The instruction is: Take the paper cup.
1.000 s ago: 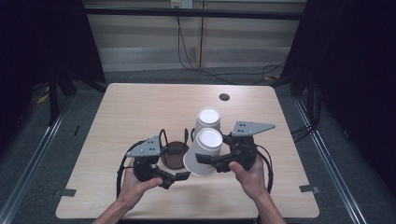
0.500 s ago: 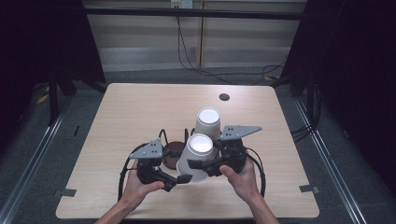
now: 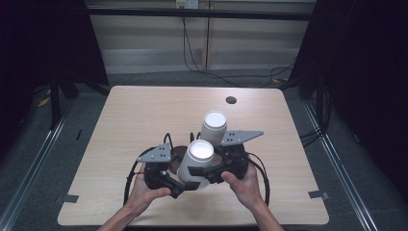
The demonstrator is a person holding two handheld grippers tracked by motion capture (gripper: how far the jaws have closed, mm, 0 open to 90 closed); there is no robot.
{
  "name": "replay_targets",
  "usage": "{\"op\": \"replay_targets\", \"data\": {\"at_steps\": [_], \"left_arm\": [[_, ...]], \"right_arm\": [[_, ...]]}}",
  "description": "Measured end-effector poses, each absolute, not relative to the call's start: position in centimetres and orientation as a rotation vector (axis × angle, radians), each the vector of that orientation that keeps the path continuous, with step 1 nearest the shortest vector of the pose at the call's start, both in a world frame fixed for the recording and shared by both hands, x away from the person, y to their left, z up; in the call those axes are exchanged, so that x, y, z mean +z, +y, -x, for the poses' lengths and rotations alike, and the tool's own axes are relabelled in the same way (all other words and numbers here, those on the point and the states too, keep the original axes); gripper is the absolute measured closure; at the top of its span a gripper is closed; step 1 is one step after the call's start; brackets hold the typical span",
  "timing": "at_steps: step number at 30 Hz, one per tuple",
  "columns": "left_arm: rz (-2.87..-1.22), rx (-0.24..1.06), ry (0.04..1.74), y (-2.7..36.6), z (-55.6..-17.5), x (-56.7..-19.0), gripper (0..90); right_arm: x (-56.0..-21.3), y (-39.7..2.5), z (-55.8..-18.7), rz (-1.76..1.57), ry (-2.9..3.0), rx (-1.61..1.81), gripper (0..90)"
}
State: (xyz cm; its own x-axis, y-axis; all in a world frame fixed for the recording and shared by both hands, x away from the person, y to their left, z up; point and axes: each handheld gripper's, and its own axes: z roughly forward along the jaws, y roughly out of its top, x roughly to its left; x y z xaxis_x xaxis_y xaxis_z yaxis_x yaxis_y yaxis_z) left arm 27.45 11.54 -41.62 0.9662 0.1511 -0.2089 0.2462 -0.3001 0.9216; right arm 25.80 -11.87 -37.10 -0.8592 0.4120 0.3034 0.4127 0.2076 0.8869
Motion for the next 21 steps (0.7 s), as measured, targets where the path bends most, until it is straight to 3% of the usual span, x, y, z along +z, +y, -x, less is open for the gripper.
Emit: {"op": "replay_targets", "data": {"at_steps": [4, 8, 21], "left_arm": [[-1.886, -0.096, 0.288, 11.45, -27.38, -41.74, 3.8], [-1.895, -0.115, 0.276, 11.25, -27.16, -42.05, 10.0], [-1.934, -0.098, 0.272, 11.62, -26.90, -41.85, 16.2]], "right_arm": [[-37.01, -11.47, -25.63, 0.809, -2.441, -1.794, 22.2], [-37.07, -11.10, -25.58, 0.796, -2.435, -1.791, 22.2], [-37.65, -11.09, -25.88, 0.791, -2.386, -1.774, 21.0]]}}
